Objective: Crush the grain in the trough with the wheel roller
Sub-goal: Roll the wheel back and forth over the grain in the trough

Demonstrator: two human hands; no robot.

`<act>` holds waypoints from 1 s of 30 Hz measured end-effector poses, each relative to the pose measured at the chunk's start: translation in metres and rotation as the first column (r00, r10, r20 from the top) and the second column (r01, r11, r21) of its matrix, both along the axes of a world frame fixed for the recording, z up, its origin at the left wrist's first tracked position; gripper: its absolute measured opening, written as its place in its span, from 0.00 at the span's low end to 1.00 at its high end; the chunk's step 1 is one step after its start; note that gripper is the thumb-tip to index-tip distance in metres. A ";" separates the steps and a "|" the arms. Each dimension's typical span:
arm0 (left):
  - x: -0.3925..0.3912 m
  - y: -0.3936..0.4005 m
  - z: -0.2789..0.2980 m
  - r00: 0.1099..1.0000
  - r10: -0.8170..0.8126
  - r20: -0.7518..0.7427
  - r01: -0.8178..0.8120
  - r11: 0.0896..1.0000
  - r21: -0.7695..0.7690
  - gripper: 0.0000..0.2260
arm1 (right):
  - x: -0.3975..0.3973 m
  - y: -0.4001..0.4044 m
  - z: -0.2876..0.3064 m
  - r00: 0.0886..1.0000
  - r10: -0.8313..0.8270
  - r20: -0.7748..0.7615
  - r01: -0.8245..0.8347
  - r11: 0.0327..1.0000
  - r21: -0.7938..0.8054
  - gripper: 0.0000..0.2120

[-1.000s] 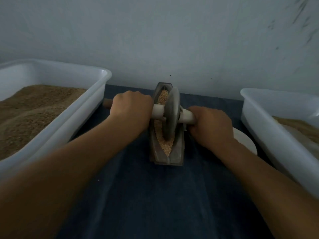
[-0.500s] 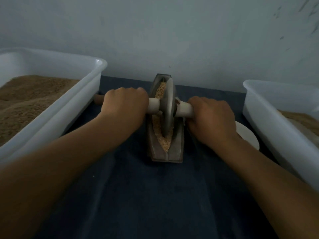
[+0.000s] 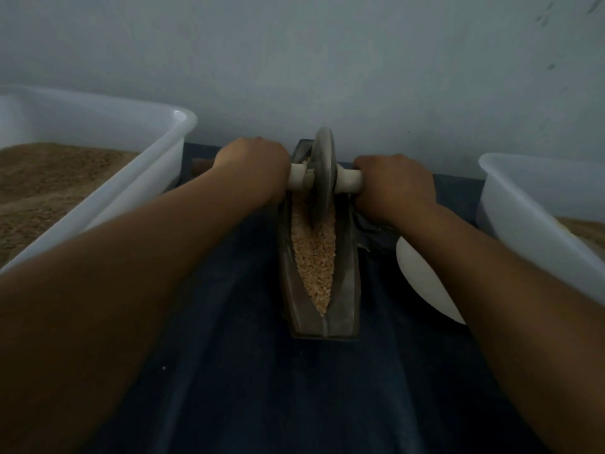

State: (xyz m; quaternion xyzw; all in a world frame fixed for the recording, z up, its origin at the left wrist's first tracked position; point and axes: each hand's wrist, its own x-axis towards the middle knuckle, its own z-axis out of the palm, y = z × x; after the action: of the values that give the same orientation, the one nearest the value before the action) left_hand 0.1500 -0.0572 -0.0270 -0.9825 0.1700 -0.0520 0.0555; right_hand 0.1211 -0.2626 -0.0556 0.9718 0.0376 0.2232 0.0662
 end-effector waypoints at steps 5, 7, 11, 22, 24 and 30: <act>-0.003 0.004 -0.002 1.000 0.005 -0.025 -0.004 1.000 0.024 0.15 | -0.007 0.003 0.001 0.999 0.029 0.027 -0.029 1.000 0.001 0.06; -0.010 0.008 -0.005 1.000 0.016 -0.024 -0.016 1.000 0.016 0.16 | -0.018 0.005 -0.001 0.997 0.027 0.073 -0.026 1.000 -0.018 0.07; -0.037 0.014 -0.006 1.000 0.003 0.000 -0.003 1.000 0.021 0.15 | -0.050 0.010 -0.007 0.990 0.025 0.142 -0.024 1.000 -0.011 0.08; -0.113 0.040 -0.003 0.992 -0.066 0.105 0.067 0.998 -0.010 0.17 | -0.130 0.024 -0.001 0.955 0.133 0.265 -0.167 0.980 0.110 0.12; -0.119 0.045 -0.005 0.990 -0.057 0.126 0.060 0.998 -0.020 0.16 | -0.133 0.027 0.001 0.951 0.136 0.278 -0.172 0.979 0.107 0.12; -0.109 0.042 -0.016 0.972 -0.054 0.227 0.060 0.998 -0.019 0.18 | -0.121 0.023 -0.008 0.954 0.154 0.257 -0.174 0.983 0.055 0.11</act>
State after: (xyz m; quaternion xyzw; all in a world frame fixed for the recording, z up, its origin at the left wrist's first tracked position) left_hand 0.0412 -0.0149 -0.0427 -0.9655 0.1901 -0.1672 0.0603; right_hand 0.0006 -0.2399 -0.0634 0.9309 0.1009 0.3508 0.0142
